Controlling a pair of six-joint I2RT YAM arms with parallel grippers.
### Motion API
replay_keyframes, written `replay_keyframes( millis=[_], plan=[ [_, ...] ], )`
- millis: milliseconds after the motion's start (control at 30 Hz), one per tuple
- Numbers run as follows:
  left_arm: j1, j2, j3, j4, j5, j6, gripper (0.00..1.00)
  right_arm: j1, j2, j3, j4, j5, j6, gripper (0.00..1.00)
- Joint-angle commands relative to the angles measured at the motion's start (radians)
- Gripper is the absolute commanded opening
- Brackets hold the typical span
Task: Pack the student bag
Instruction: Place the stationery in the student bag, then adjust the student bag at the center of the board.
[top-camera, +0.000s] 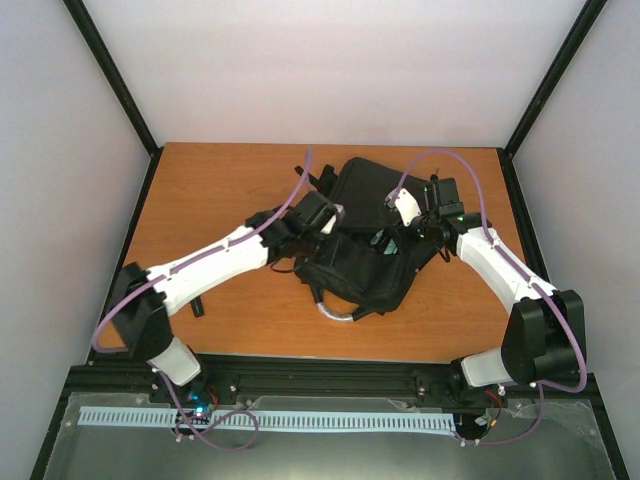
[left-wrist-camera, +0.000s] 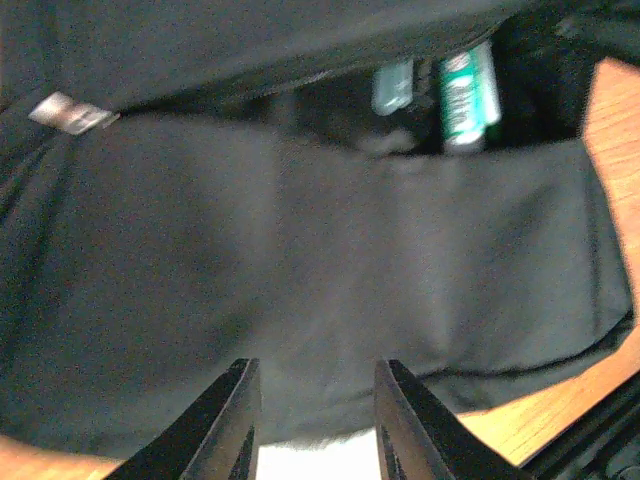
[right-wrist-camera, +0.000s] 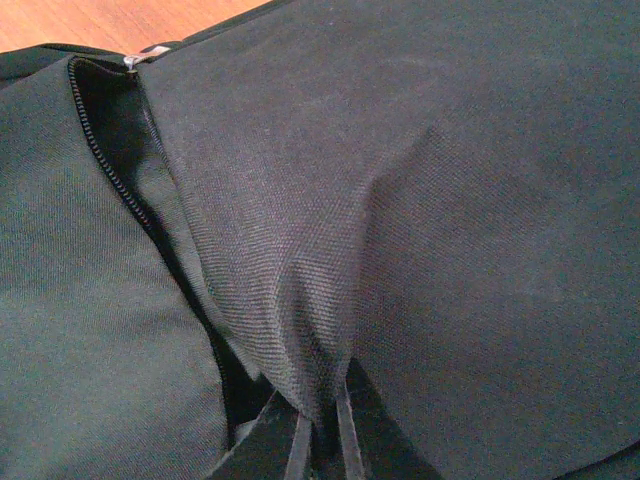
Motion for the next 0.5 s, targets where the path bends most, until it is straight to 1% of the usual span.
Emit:
replay_keyframes(
  millis=[0, 67, 100, 167, 267, 333, 367, 467],
  plan=[
    [0.008, -0.135, -0.110, -0.101, -0.187, -0.008, 0.38, 0.002, -0.002, 0.016, 0.042, -0.054, -0.003, 0.03],
    [0.033, -0.172, -0.161, -0.147, -0.263, -0.035, 0.55, 0.002, -0.003, 0.016, 0.043, -0.055, -0.003, 0.03],
    [0.058, -0.187, -0.190, -0.166, -0.299, -0.056, 0.62, 0.003, -0.004, 0.017, 0.041, -0.056, -0.005, 0.03],
    [0.115, -0.218, -0.251, -0.192, -0.322, -0.096, 0.72, 0.003, -0.007, 0.017, 0.041, -0.054, -0.006, 0.03],
    [0.218, -0.265, -0.344, -0.203, -0.316, -0.150, 0.84, 0.003, -0.008, 0.017, 0.042, -0.052, -0.009, 0.03],
    [0.263, -0.295, -0.385, -0.233, -0.394, -0.221, 0.97, 0.003, -0.007, 0.018, 0.040, -0.053, -0.009, 0.03],
    [0.276, -0.306, -0.398, -0.248, -0.441, -0.250, 0.99, 0.003, -0.005, 0.018, 0.039, -0.054, -0.009, 0.03],
    [0.300, -0.353, -0.433, -0.277, -0.586, -0.336, 1.00, 0.003, -0.003, 0.023, 0.036, -0.057, -0.009, 0.03]
  ],
)
